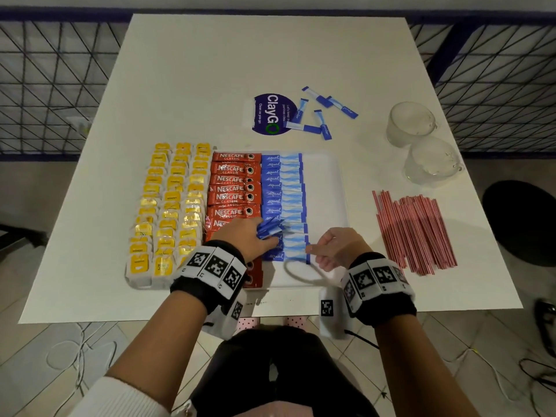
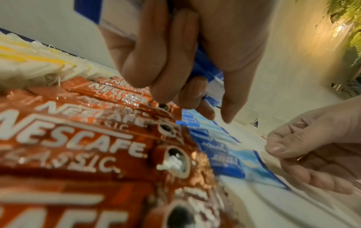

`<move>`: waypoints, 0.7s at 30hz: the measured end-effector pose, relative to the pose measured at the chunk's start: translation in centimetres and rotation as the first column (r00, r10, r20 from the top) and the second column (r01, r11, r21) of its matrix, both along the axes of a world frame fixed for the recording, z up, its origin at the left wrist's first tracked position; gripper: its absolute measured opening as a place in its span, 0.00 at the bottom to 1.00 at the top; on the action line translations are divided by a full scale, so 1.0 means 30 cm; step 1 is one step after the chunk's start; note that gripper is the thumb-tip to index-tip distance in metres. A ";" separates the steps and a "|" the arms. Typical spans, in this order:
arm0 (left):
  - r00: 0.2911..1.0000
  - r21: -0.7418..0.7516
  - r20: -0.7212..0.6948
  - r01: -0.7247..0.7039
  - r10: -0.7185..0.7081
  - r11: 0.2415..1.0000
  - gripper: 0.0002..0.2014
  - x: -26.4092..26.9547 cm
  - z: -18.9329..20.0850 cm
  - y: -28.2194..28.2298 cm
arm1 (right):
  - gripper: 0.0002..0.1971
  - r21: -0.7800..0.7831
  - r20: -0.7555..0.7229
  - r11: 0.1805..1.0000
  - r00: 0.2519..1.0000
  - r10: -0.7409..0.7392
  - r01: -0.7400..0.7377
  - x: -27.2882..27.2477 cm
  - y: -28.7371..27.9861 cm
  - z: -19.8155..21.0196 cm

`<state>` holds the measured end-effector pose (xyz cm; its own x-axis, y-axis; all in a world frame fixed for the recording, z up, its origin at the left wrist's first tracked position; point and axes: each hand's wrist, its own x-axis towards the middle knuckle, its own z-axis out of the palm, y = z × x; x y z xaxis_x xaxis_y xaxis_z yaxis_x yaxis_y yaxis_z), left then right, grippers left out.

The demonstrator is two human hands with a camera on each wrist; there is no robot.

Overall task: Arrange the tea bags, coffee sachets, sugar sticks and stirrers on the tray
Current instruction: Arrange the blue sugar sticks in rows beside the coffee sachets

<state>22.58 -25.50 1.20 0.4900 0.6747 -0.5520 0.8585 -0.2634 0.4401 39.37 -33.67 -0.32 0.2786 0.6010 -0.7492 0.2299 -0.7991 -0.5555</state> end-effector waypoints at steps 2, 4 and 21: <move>0.999 0.008 0.043 -0.031 0.030 0.999 0.10 0.004 0.019 0.002 | 0.13 0.089 -0.014 0.995 0.999 -0.041 0.042 0.011 0.003 0.021; 0.994 -0.045 0.092 -0.052 0.056 0.998 0.09 0.016 0.039 0.004 | 0.12 0.197 -0.051 0.976 0.995 -0.081 0.089 0.010 0.009 0.054; 0.892 -0.436 0.341 -0.131 0.298 0.891 0.16 0.047 0.181 -0.057 | 0.09 0.441 -0.288 0.872 0.953 -0.090 0.215 0.031 0.025 0.145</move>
<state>23.98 -27.21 6.65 0.5879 0.5569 -0.5867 0.6092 0.1723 0.7741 40.31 -32.92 4.03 0.2364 0.8600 -0.4523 -0.0700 -0.4492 -0.8907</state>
